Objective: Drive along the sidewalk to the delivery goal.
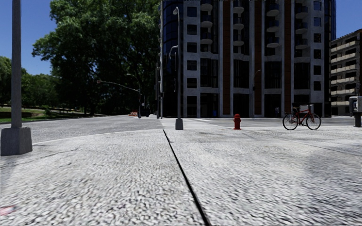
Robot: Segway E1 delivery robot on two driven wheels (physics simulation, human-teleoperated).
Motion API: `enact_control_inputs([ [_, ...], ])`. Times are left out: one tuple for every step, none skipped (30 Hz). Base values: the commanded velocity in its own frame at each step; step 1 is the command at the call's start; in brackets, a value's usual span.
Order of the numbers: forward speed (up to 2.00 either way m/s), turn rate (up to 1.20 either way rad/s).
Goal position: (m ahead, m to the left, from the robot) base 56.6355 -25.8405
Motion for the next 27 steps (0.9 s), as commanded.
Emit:
enact_control_inputs([
  [2.00, -0.50],
  [2.00, -0.49],
  [2.00, -0.49],
  [2.00, -0.49],
  [2.00, -0.49],
  [2.00, -0.49],
  [2.00, -0.49],
  [2.00, -0.49],
  [2.00, -0.49],
  [2.00, -0.49],
  [2.00, -0.49],
  [2.00, -0.49],
  [2.00, -0.49],
  [2.00, -0.49],
  [2.00, -0.49],
  [2.00, 0.00],
  [2.00, 0.00],
  [2.00, 0.00],
  [2.00, 0.00],
  [2.00, 0.00],
  [2.00, 0.00],
  [2.00, 0.00],
  [2.00, 0.00],
  [2.00, 0.00],
  [2.00, 0.00],
  [2.00, 0.00],
  [2.00, 0.00],
])
